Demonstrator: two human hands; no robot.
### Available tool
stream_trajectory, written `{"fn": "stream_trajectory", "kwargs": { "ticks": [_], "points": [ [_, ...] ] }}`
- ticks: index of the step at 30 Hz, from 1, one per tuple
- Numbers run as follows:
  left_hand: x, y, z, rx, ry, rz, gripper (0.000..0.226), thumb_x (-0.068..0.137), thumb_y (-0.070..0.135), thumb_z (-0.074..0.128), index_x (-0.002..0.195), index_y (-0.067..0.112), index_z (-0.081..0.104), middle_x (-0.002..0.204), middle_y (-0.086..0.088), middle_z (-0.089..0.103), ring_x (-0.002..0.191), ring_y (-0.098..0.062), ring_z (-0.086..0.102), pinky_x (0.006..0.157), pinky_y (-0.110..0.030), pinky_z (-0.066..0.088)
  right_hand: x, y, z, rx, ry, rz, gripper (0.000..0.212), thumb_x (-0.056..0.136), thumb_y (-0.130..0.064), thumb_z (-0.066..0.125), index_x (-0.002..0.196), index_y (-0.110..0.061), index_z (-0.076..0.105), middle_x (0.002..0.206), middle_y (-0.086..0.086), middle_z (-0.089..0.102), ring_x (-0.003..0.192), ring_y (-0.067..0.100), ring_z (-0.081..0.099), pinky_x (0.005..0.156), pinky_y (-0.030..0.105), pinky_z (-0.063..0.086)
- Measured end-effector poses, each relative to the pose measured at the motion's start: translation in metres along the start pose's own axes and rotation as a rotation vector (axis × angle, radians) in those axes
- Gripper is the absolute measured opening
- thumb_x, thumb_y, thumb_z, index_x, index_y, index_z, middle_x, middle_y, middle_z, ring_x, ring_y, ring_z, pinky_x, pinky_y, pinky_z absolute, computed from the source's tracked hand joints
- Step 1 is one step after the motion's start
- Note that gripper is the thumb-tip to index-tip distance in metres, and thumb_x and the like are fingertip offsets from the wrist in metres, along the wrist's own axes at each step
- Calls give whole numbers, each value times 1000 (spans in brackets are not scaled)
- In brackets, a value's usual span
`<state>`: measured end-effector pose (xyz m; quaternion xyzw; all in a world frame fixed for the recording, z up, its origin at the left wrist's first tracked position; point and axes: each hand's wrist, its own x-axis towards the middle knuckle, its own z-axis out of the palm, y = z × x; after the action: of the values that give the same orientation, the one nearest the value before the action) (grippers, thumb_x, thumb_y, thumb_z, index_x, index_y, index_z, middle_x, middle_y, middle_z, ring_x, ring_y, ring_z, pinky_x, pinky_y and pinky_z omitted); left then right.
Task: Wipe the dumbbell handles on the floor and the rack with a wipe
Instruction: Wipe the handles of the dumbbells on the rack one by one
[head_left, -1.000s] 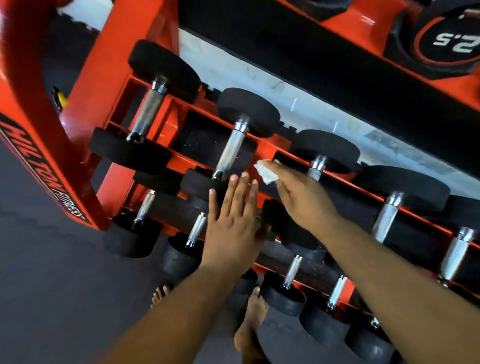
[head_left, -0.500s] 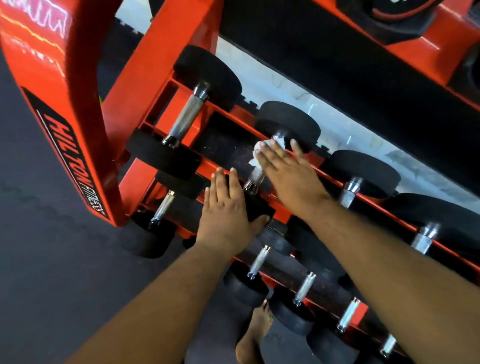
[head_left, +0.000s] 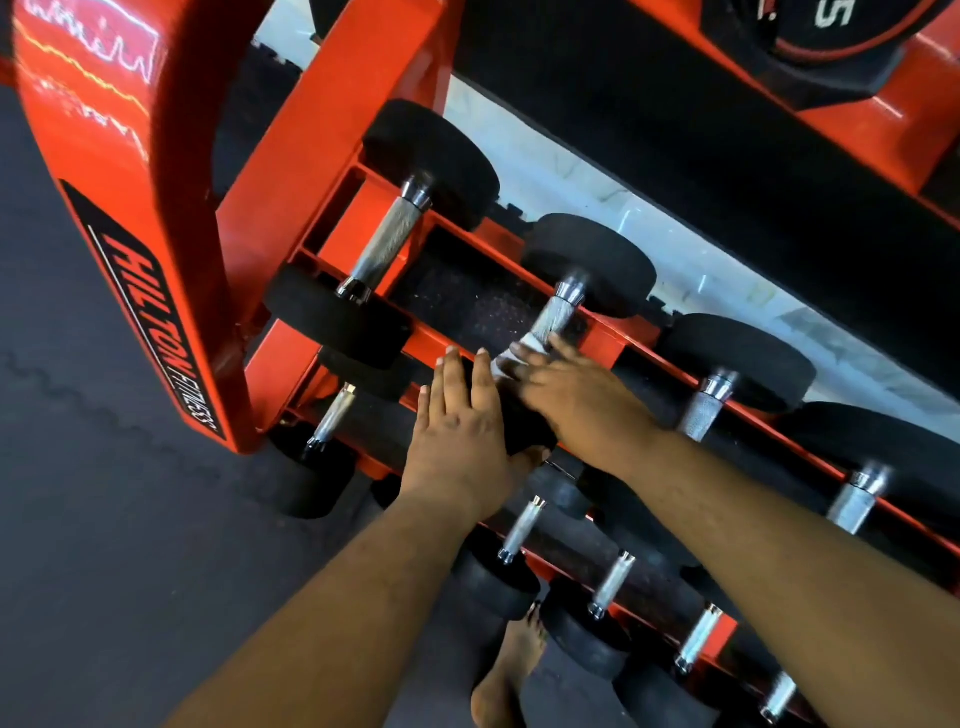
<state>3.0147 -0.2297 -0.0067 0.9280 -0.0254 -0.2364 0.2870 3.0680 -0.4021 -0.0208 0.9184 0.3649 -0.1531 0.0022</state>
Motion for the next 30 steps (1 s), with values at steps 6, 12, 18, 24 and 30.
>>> {"fn": "stream_trajectory", "kwargs": {
  "ticks": [6,12,18,24,30],
  "points": [
    [-1,0,-1,8,-15,-3,120,86,70,60,159,16,-18,166,-16,-23,155,-27,-21,126,-43,-9,-45,-2,-4,440,214,246,59,86,14,58,136,-16,62,139,-3,59,123,-1,59,113,27,40],
    [0,0,-4,31,-41,-11,119,87,72,57,159,16,-20,166,-16,-23,155,-27,-21,126,-43,-8,7,-26,-2,1716,482,1275,27,102,-2,50,96,-18,71,88,0,75,89,19,70,82,30,59],
    [2,0,-12,67,-109,-11,120,87,71,58,158,16,-22,165,-17,-27,154,-27,-23,124,-43,-11,39,6,-40,2006,790,1319,25,100,3,47,90,-14,62,100,12,69,84,19,65,80,33,58],
    [6,3,-20,96,-218,-24,116,91,69,53,156,16,-28,161,-17,-35,152,-28,-29,125,-45,-11,27,-27,-23,1772,320,1218,15,94,-3,60,86,-14,67,74,2,67,70,16,61,65,27,50],
    [9,3,-23,135,-273,-27,113,93,69,49,154,16,-31,159,-19,-39,150,-29,-33,125,-46,-13,56,12,-33,2186,676,1164,15,93,-16,65,106,-8,70,90,4,72,84,17,68,83,33,57]
  ]
}}
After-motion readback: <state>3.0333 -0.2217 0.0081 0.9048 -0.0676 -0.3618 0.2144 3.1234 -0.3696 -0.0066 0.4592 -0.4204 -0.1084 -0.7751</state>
